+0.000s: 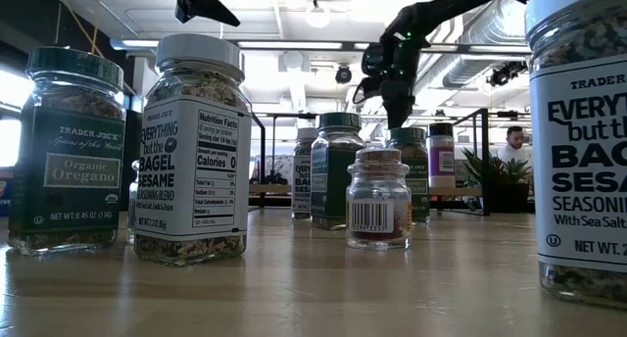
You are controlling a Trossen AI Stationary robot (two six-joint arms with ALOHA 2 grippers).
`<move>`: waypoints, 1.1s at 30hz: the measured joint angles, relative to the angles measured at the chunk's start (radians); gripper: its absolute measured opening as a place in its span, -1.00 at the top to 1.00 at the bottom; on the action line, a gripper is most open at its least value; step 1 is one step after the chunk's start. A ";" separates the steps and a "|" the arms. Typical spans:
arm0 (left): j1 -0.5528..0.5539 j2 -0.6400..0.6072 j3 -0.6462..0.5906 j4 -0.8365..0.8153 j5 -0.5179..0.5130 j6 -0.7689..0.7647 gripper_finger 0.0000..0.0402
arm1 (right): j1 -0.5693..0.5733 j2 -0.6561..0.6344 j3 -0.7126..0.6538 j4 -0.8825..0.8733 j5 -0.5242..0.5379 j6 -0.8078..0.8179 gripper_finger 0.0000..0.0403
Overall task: Shelf spices
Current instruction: Put the top right white spice bottle on the shelf
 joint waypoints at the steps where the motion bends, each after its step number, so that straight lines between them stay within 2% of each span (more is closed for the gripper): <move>1: 0.000 0.000 0.000 0.000 0.000 0.000 -0.41 | 0.000 0.000 0.001 0.003 0.000 -0.008 1.00; 15: 0.000 0.000 0.000 0.000 0.000 0.000 -0.41 | 0.000 0.003 0.001 0.008 0.000 -0.146 1.00; 24: 0.000 0.000 0.000 0.000 -0.001 0.000 -0.41 | 0.000 0.003 0.003 0.009 0.001 -0.165 1.00; 33: 0.000 0.000 0.000 0.000 -0.002 0.000 -0.41 | 0.000 0.010 0.077 0.015 0.005 -0.165 1.00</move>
